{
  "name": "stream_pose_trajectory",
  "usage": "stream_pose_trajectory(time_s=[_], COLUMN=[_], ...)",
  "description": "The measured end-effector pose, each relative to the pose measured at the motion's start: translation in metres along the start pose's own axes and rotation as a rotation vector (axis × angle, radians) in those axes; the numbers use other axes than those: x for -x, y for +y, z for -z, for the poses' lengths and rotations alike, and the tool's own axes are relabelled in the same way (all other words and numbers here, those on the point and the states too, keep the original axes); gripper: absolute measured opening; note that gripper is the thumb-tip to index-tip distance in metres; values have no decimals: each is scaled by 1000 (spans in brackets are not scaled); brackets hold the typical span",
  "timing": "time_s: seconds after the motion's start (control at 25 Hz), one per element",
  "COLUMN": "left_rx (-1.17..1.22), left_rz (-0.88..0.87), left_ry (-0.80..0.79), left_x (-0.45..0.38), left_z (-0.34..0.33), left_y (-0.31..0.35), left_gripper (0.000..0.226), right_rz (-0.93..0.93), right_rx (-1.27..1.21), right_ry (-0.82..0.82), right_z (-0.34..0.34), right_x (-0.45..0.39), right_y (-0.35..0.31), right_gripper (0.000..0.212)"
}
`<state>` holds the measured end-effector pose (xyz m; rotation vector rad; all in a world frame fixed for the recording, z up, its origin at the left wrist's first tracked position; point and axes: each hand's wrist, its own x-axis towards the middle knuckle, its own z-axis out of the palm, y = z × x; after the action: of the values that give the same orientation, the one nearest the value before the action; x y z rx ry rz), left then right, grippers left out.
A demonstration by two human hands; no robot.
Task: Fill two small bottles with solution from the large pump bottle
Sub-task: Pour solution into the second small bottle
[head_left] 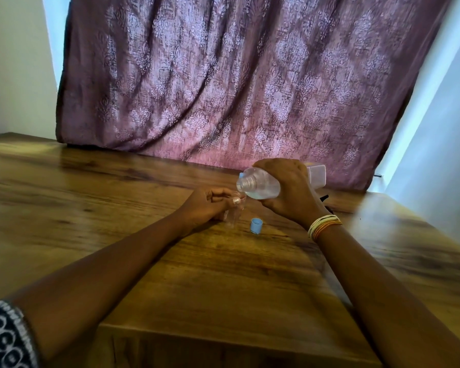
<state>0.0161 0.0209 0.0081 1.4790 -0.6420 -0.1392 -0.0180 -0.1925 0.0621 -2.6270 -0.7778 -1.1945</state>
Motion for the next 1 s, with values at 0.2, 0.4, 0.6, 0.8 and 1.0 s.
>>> stream_pose_trajectory(time_s=[0.2, 0.4, 0.6, 0.8, 1.0], left_rx=[19, 5, 10, 2, 52], left_rz=[4, -2, -2, 5, 21], left_ry=[12, -13, -10, -27, -19], left_x=[-1, -1, -4, -4, -3], left_z=[0, 1, 3, 4, 4], left_y=[0, -1, -5, -6, -4], left_gripper=[23, 18, 19, 31, 35], right_rz=[7, 21, 25, 27, 24], right_rx=[43, 88, 115, 126, 124], right_ry=[-1, -8, -7, -3, -12], right_z=[1, 0, -2, -2, -2], right_x=[0, 0, 0, 0, 0], right_y=[-2, 1, 1, 1, 1], right_gripper=[50, 49, 49, 50, 50])
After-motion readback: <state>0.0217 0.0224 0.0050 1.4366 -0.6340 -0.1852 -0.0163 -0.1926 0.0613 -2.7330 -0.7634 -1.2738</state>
